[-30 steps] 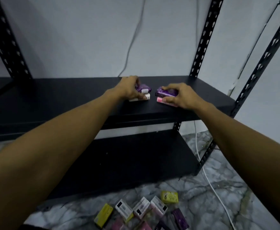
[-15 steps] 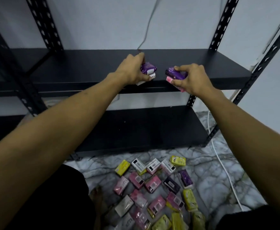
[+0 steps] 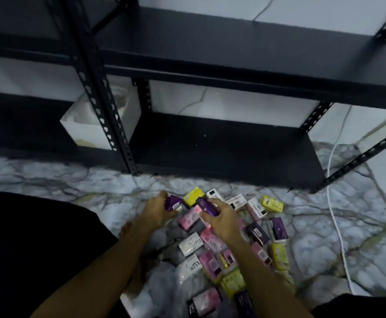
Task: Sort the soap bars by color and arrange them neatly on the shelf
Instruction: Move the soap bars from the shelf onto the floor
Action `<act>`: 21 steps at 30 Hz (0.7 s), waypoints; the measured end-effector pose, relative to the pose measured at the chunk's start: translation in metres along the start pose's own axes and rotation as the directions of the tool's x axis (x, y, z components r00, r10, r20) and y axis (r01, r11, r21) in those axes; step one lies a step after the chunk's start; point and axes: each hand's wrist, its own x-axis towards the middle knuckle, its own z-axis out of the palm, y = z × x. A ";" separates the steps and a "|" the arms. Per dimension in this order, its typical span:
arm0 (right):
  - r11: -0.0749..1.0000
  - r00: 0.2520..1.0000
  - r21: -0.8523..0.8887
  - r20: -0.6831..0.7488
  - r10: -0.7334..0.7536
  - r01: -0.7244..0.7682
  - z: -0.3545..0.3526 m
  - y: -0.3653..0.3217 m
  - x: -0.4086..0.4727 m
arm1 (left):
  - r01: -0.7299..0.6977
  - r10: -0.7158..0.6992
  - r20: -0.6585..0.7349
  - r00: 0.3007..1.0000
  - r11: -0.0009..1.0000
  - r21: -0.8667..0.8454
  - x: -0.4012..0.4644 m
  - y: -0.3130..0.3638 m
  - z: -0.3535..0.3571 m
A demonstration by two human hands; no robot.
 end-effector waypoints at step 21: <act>0.828 0.969 -0.514 0.204 -0.137 0.225 0.218 0.081 0.042 | 0.062 -0.098 0.137 0.986 0.967 0.245 0.123 -0.075 0.081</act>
